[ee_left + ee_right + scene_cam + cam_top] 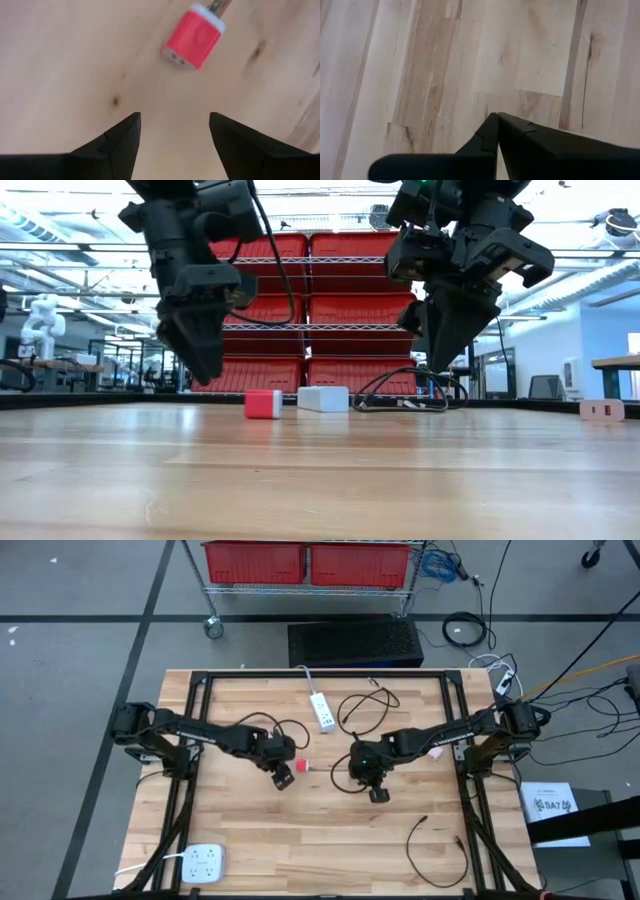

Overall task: Insert USB
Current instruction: Insert the pink charger adapter into the top white outlet extension

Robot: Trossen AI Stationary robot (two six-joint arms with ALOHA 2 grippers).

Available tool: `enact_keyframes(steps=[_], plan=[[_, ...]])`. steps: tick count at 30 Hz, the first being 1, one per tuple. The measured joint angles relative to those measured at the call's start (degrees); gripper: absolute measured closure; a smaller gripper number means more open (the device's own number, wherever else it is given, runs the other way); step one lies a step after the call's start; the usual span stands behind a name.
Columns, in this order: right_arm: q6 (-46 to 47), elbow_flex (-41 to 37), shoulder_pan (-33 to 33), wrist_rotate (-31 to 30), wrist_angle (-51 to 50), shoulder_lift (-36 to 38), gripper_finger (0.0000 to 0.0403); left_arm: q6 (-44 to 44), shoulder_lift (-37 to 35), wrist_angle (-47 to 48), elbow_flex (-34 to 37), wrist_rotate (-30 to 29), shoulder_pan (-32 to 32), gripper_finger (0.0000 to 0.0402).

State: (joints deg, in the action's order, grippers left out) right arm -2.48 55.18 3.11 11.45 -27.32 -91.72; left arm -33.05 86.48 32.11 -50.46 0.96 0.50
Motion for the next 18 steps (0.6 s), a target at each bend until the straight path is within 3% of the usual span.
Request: enact_keyframes(steps=[5,13,15,18], plan=[[1.3,0.0,-1.1,-7.4,12.0,-1.5,0.0403,5.0,0.0,-2.1,0.0,-1.7,0.6,0.0159],[1.5,0.0,-3.7,-5.5,30.1,-11.3,0.0403,17.0,3.2,-9.8,0.3,-8.5,1.5,0.0159],[1.8,0.0,-3.7,-4.3,34.2,-13.8,0.0403,18.8,4.1,-12.2,0.3,-8.4,2.6,0.0159],[2.0,0.5,-3.6,-3.8,38.9,-17.1,0.0403,20.5,5.8,-16.5,0.3,-3.1,4.1,0.0159]])
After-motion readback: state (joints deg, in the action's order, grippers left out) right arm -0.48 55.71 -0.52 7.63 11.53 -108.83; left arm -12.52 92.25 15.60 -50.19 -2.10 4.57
